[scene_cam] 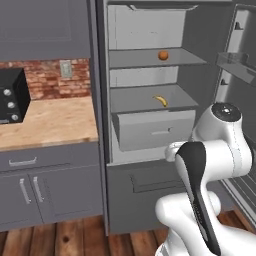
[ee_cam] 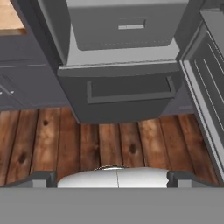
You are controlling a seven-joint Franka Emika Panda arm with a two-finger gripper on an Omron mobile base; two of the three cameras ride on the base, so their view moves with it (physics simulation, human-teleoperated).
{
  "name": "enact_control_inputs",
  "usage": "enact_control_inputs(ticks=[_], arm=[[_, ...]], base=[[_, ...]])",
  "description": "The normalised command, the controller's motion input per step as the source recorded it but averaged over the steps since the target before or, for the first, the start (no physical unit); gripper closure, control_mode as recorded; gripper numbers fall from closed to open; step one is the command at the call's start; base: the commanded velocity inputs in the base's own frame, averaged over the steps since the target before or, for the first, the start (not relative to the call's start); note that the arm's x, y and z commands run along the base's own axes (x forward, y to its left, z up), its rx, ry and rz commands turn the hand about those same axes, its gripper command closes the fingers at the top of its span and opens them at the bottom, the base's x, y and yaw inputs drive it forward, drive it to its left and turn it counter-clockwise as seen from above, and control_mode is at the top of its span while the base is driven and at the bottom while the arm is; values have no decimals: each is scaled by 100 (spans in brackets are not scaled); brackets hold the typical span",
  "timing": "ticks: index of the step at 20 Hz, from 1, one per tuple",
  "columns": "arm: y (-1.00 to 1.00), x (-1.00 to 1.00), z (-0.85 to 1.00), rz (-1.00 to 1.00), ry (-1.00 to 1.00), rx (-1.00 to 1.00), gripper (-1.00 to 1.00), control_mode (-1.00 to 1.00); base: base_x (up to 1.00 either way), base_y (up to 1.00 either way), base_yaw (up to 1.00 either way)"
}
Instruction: Retrieve the tangerine and banana from the fridge and place them into the bowl on the dining table.
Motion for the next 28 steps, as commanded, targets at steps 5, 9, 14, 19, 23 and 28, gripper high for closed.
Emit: enact_control_inputs(ticks=[5,9,14,19,23,28], arm=[[0,0,0,0,0,0,-100,100],[0,0,0,0,0,0,-100,100],[0,0,0,0,0,0,-100,100],[0,0,0,0,0,0,-100,100],[0,0,0,0,0,0,-100,100],[0,0,0,0,0,0,-100,100]], base=[[47,-25,1],[45,-27,0],[46,-30,0],[43,-30,0],[43,-27,0],[43,-13,0]])
